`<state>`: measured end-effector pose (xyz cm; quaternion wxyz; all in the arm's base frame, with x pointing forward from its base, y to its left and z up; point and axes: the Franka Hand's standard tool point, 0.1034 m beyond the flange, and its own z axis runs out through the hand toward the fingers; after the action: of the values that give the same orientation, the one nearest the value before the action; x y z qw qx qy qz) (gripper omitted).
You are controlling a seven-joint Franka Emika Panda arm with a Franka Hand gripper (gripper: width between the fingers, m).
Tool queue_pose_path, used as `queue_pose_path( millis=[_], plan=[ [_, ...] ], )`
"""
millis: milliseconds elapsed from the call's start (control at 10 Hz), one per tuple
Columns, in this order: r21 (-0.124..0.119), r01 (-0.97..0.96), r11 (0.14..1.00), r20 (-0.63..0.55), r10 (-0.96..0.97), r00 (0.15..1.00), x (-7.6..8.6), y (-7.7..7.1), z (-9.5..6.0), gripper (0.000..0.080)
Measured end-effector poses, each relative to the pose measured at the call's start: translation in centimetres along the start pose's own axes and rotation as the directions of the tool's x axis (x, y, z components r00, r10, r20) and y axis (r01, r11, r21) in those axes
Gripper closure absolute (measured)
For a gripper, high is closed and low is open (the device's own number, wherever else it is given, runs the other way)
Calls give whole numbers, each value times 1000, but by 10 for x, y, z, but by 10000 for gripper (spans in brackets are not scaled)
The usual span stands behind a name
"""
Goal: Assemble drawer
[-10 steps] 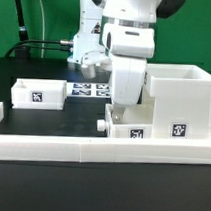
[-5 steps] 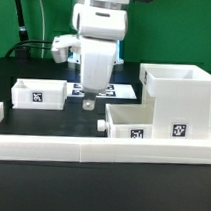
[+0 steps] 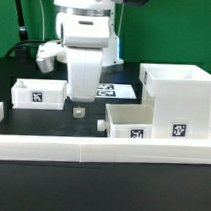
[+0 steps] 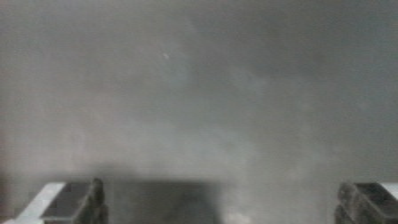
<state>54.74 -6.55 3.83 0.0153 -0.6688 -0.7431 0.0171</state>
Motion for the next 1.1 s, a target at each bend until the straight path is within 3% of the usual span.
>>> queue_pose_path(
  millis=[200,400,1100],
  plan=[
    [7,6,1000,-59,-6,998,-2,-1,6,150],
    [29,-6,1000,-108,9,994,-2,-7,12,150],
    [44,-64,997,-98,68,993,50,1,14,150]
  ],
)
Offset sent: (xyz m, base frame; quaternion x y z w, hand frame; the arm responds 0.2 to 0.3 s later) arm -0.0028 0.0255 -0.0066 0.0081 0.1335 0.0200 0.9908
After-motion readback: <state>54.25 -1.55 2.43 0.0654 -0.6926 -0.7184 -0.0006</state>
